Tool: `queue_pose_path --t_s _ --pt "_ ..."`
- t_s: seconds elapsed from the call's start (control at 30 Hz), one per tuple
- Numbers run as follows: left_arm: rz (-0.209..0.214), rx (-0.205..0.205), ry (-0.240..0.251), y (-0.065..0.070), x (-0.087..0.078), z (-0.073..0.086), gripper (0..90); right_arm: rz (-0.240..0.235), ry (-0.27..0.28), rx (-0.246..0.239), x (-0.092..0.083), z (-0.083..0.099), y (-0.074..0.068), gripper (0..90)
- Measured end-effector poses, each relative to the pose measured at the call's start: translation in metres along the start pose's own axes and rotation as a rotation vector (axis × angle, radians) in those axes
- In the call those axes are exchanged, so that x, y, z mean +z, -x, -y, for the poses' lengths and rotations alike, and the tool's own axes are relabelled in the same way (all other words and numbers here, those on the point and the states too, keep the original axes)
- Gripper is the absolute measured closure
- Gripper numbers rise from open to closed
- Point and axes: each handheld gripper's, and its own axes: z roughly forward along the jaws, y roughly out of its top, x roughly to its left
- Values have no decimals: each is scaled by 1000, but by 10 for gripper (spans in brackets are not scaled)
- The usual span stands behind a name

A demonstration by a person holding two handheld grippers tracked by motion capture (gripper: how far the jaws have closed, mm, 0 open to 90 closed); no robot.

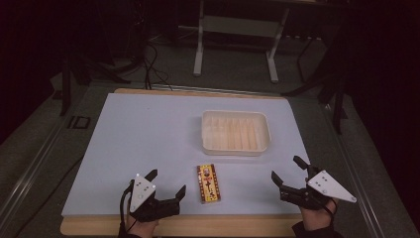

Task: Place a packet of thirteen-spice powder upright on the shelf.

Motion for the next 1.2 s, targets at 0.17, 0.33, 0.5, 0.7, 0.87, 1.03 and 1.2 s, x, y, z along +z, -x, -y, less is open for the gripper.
queue_pose_path --t_s 0.17,0.33,0.5,0.7,0.87,1.03,1.2 --pt "29 36 -18 5 1 0 19 10 -6 -16 0 0 -3 128" --pt "44 17 -43 11 3 0 19 19 -12 -11 1 0 -3 128" --pt "29 15 -51 20 6 -3 28 15 -8 -13 2 -1 -4 128" --pt "21 -53 -109 29 17 -9 27 3 -10 -17 3 -1 -7 129" --pt "12 -98 -138 34 29 -11 23 -9 -14 -22 4 0 -9 129" --pt "-35 -134 -138 44 45 -12 14 -18 -16 -29 4 0 -10 129" --pt "-49 -146 -153 54 62 -15 14 -24 -18 -31 4 1 -11 130"
